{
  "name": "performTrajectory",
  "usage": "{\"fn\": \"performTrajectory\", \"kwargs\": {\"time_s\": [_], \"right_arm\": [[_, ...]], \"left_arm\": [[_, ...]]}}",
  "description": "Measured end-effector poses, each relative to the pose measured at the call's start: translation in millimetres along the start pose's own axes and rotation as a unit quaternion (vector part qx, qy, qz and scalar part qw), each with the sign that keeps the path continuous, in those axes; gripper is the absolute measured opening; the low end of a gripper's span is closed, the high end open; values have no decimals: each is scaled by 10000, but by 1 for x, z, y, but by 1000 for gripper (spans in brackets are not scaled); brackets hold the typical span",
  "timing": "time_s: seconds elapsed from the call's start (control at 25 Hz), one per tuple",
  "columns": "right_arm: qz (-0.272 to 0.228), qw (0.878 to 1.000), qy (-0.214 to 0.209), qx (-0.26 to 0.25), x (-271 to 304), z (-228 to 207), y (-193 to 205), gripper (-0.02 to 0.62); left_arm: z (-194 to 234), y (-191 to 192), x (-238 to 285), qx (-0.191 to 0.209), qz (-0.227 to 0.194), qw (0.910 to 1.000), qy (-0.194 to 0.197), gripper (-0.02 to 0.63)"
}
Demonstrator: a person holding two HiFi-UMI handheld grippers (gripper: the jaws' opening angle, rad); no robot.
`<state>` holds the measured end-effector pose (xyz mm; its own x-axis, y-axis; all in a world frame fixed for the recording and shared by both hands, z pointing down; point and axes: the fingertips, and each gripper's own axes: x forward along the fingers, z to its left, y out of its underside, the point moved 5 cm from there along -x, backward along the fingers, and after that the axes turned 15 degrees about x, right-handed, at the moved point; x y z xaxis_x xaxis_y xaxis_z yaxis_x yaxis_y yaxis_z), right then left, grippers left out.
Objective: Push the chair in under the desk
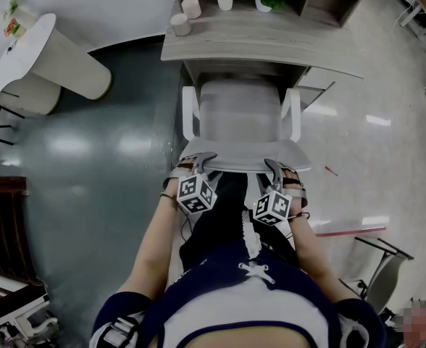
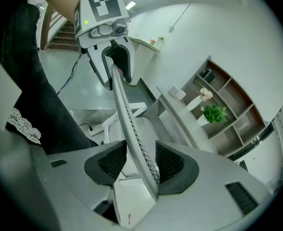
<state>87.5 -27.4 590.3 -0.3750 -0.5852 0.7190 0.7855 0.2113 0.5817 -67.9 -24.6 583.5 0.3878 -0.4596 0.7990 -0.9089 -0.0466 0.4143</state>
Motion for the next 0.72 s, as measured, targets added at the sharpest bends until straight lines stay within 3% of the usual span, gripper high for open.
{"fn": "performTrajectory", "kwargs": {"time_s": [0.72], "right_arm": [[-23,9999,120,29,23,-22,-14,163]], "left_arm": [[36,9,14,72,-3,10000,44,219]]}}
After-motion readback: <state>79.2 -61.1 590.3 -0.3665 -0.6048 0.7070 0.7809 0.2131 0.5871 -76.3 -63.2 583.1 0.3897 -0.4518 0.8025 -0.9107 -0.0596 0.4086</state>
